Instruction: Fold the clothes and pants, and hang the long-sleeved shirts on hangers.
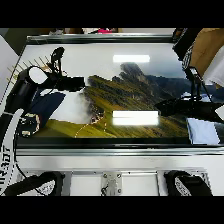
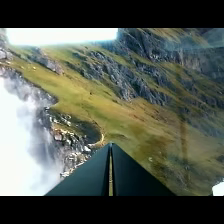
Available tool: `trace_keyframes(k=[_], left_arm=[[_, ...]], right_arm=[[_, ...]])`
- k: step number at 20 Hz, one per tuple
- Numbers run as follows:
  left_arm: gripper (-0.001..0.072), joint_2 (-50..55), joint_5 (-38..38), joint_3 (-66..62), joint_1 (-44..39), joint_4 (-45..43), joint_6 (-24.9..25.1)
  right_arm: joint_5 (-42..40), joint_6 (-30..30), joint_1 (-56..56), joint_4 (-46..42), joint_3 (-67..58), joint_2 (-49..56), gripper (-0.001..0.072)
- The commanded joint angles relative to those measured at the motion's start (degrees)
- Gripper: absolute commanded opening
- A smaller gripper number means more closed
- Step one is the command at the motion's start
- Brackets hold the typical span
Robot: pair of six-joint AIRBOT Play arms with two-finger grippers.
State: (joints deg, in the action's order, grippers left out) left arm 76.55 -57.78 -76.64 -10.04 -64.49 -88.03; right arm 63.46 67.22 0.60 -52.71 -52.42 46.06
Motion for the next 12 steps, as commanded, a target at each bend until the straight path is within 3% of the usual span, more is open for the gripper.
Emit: trace_keyframes(k=[1,3,5,12], left_arm=[[0.0015,1.5,0.5,0.0,0.0,0.1,-0.9],[0.0015,1.5,-0.3,-1.5,1.0,-2.3,1.2],[0.0015,1.5,-5.7,-6.5,4.0,-6.8,3.3],[0.0015,1.5,-12.5,-18.6,19.9,-9.6,4.0]], right_arm=[[0.0,0.0,0.0,0.0,0.0,0.0,0.0018],[0.0,0.0,0.0,0.0,0.0,0.0,0.0018],[0.0,0.0,0.0,0.0,0.0,0.0,0.0018],[0.0,0.0,0.0,0.0,0.0,0.0,0.0019]])
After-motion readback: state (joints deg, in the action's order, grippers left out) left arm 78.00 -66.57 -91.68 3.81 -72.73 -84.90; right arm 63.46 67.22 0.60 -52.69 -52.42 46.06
